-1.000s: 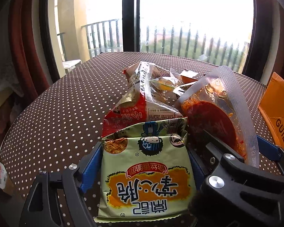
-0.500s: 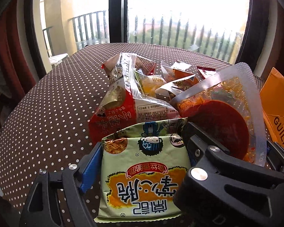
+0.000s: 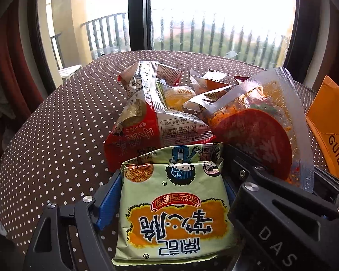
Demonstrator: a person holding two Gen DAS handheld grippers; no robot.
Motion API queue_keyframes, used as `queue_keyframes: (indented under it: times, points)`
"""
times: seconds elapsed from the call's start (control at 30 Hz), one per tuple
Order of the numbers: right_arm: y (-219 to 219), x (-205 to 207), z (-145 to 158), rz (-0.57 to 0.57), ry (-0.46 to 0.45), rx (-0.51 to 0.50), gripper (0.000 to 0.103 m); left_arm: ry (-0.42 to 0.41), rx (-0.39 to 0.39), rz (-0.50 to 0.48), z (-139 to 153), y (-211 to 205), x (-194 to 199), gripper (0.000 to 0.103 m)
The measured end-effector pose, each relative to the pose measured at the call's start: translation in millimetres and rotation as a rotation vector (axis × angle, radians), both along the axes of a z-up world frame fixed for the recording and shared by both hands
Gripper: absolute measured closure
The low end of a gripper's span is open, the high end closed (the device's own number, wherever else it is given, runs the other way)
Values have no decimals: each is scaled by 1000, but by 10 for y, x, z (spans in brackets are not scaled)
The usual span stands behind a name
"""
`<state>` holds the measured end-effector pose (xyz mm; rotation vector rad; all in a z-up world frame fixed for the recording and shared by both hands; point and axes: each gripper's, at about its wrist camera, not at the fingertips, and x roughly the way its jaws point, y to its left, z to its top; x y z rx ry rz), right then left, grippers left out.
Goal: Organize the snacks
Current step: 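Grasp the green noodle-snack packet with the left tool while the right tool grasps the red sauce bag, then lift both held packets and carry them toward the box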
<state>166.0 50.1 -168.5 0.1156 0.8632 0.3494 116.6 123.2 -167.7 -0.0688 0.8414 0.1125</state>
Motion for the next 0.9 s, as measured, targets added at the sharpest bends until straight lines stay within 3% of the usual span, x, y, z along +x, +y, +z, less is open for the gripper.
queue_keyframes:
  times: [0.17,0.3,0.9]
  points:
    - [-32,-63,10,2,-1,-10,52,-17,33,4,10,-33,-37,21]
    - [-88,-118,20,-4,3,-9,52,-3,8,-5,-10,-35,-33,21]
    - [-456,-365,197,-55,-37,16,53,-58,28,-36,201,-277,-241,22]
